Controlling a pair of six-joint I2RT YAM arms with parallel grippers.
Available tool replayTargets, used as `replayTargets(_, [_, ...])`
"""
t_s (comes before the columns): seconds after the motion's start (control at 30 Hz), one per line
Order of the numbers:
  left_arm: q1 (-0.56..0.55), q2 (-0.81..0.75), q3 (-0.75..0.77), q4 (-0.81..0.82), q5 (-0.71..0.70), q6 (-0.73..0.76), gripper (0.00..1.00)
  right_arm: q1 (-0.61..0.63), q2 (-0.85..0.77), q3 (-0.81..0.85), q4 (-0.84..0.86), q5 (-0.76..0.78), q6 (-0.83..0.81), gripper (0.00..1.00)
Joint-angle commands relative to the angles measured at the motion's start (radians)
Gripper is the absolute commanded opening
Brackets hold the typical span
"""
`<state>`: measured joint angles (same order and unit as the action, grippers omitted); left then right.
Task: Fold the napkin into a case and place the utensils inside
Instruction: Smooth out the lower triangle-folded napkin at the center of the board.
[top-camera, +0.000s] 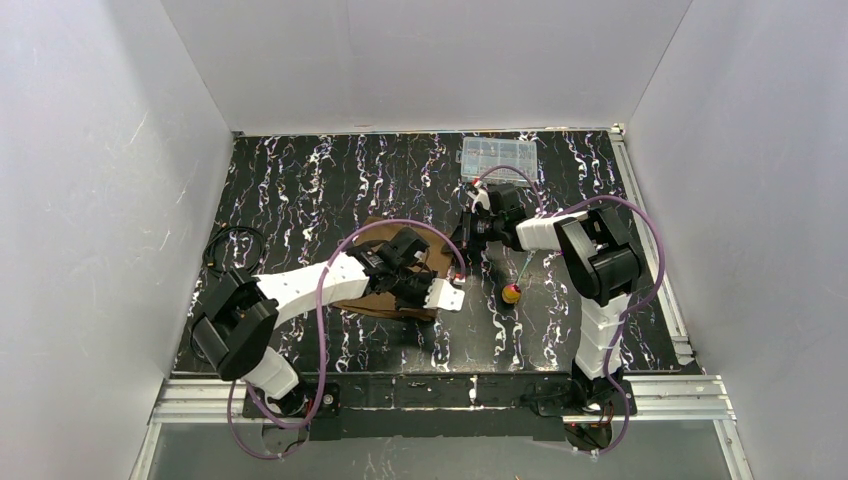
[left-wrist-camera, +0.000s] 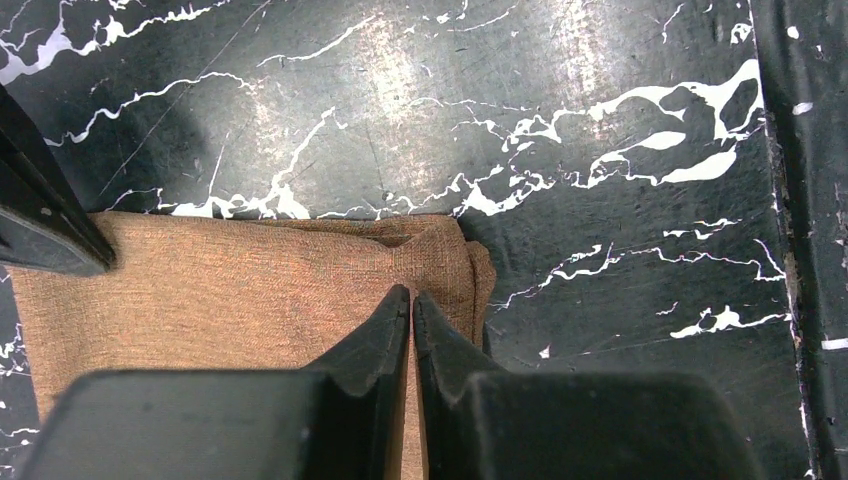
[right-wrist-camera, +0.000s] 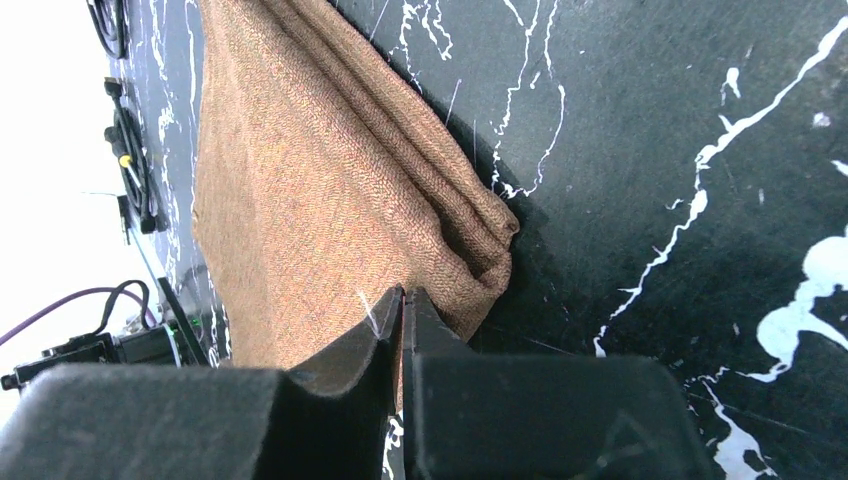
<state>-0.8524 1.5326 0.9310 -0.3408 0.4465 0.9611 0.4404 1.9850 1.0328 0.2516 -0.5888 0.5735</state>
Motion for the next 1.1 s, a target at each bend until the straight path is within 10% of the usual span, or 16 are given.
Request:
replayTargets(0.0, [0.005,0.033,0.014,-0.022,0.026,0.01,0.04,-0.003,0.014,-0.021,0.035,-0.005,0.006,0.13])
replayTargets(0.73, [-0.06,0.143,0.07,-0.015,-0.004,0.142,0.08,-0.002,-0.035,-0.04,0.031,0.007,-0.001,0.16])
replayTargets(1.07, [0.019,-0.007,0.227,-0.205,-0.052,-0.047,0.33,0.014,-0.174,0.083,-0.165,0.077,-0.164,0.35])
